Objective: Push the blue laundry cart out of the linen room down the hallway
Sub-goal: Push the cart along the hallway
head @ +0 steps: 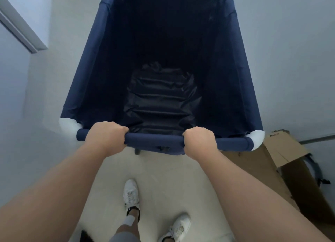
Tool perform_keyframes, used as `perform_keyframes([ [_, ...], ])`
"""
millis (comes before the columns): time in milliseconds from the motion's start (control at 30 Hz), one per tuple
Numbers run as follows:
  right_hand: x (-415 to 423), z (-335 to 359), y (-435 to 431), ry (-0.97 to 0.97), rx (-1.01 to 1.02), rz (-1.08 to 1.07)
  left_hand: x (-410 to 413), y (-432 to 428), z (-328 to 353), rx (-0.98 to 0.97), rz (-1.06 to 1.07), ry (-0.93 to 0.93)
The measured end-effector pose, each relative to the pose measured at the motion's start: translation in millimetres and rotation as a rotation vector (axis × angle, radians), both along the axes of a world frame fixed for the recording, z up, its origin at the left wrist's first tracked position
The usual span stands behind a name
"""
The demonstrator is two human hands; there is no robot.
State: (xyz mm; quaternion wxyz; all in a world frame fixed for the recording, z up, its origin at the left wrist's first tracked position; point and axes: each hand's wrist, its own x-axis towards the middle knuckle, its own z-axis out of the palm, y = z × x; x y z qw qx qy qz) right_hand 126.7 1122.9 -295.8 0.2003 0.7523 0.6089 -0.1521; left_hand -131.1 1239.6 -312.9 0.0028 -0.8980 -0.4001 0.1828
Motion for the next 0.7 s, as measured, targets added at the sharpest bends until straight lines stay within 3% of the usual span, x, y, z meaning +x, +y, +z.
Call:
perform_keyframes([
  [467, 3, -5, 23, -0.013, 0.008, -0.150, 25, 59, -3, 0.077, -0.167, -0.006],
  [700, 39, 4, 47, -0.002, -0.031, -0.228, 65, 89, -2, 0.003, -0.208, -0.052],
])
